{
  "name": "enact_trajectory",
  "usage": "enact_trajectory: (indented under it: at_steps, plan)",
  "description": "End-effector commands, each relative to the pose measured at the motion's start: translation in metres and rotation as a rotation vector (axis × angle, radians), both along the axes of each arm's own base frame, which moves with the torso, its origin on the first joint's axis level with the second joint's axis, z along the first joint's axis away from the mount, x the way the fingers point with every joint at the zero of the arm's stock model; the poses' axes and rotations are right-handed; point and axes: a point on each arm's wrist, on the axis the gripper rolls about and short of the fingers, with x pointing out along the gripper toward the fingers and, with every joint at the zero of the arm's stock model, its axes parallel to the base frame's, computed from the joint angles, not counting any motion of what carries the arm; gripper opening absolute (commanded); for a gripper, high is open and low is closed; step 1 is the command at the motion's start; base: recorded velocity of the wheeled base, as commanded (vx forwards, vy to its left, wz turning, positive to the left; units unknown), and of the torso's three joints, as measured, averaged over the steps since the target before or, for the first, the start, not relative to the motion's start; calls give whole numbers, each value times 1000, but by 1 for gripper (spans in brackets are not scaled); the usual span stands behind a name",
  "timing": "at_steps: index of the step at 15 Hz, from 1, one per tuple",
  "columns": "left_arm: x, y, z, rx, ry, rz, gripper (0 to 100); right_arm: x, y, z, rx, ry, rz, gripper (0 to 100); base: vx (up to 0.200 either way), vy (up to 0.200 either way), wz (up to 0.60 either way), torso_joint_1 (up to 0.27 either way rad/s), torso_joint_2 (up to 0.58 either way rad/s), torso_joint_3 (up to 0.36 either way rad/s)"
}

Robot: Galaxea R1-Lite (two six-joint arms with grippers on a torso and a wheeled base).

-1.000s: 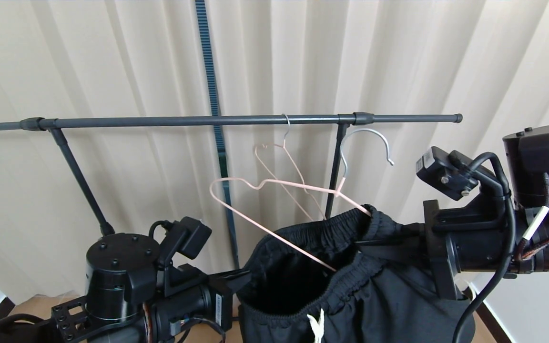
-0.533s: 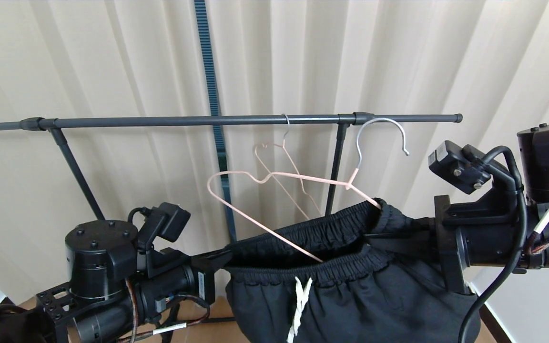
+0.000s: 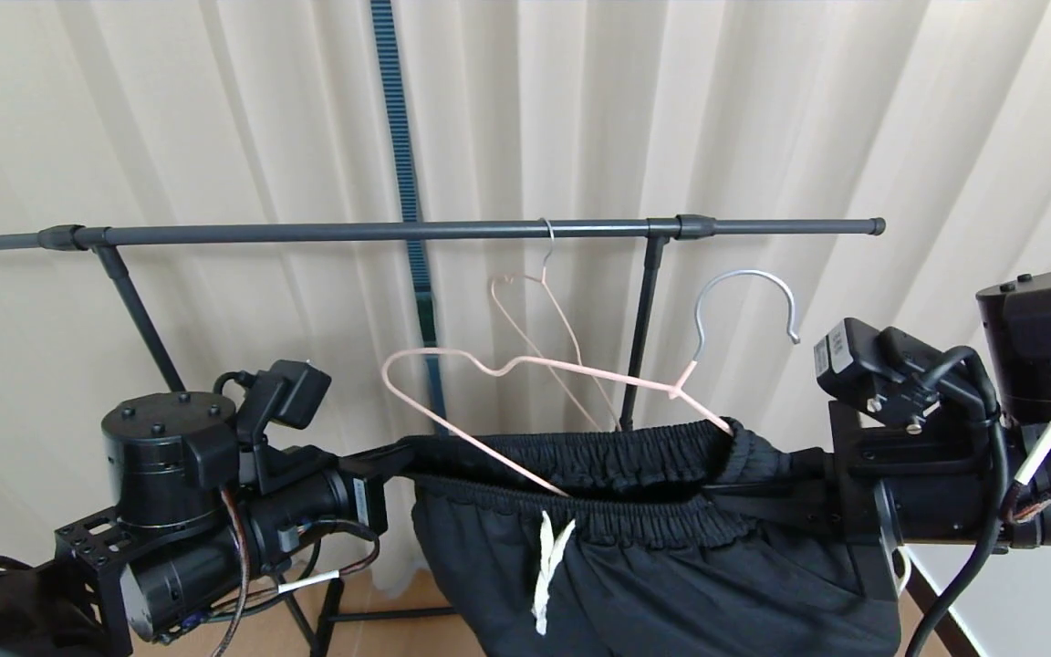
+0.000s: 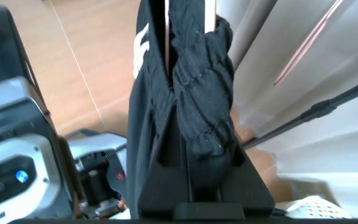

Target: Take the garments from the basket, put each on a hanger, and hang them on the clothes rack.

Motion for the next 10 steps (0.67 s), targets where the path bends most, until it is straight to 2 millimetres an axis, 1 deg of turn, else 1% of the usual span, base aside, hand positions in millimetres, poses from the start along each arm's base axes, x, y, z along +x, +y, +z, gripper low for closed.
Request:
enact_trajectory:
  at_steps: [1,2,7,10]
  plan:
    - [2,2,0,1,0,13,0,-1,-1,-7,-23,9,8,0,0,0,0,0,0,0]
    - [3,4,0,14,-7,17,0,2,-5,-11,-48,-2,8,0,0,0,0,0,0,0]
    - [9,10,2,12,-17,43,0,4,-6,-26,-110,-2,35,0,0,0,0,0,0,0]
    - [10,12,3,10,-21,52,0,6,-4,-34,-167,3,15,0,0,0,0,0,0,0]
